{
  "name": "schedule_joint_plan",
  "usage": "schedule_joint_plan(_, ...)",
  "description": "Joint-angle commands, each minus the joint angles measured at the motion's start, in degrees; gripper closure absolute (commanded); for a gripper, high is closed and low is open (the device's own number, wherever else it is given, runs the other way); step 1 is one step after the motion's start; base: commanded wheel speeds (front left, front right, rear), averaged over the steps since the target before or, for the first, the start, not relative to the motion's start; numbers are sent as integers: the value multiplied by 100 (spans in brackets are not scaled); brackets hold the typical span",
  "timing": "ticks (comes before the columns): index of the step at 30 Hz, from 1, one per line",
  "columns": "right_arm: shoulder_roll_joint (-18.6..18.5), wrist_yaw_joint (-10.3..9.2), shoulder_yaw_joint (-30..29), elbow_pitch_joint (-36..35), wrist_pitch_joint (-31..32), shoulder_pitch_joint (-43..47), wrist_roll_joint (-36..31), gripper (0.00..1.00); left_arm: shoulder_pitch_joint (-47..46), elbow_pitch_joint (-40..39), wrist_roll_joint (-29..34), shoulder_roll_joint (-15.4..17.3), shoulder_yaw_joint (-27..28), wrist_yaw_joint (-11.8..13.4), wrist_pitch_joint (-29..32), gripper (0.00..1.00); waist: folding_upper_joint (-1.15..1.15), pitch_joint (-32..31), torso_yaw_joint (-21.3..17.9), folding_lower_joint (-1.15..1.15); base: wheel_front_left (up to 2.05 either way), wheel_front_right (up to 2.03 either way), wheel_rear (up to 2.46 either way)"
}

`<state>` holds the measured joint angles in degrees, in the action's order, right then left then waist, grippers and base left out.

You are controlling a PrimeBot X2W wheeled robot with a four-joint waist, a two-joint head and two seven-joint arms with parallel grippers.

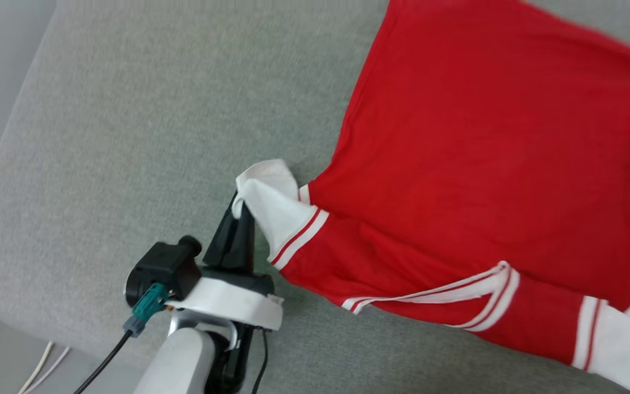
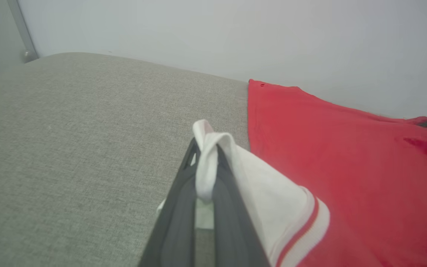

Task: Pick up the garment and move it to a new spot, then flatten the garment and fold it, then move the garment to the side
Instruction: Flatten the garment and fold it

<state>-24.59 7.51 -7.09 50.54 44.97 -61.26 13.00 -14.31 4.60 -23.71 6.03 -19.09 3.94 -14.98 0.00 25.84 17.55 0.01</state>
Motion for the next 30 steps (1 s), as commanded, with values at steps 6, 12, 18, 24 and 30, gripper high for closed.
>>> schedule_joint_plan(6,-71,-5,822,-601,166,757,246,100,367,280,-40,239,193,19,-17,100,0,-1055,-771,-1,0,0,0)
schedule_joint_plan(12,-409,-4,1724,-1696,623,2064,806,100,817,276,-120,530,387,162,132,100,0,-1710,-1344,-1,0,0,0)
schedule_joint_plan(18,-747,-4,1860,-3040,1167,3794,1316,100,1348,120,-235,755,607,345,303,100,0,-2129,-1911,-1,0,0,0)
schedule_joint_plan(24,-535,-4,1419,-3900,1605,5609,1484,100,1687,40,-339,875,706,467,478,100,0,-2396,-2275,-1,0,0,0)
schedule_joint_plan(30,78,-4,997,-4293,1566,6640,1510,0,1768,-92,-363,938,696,509,613,100,0,-2373,-2437,-1,0,0,0)
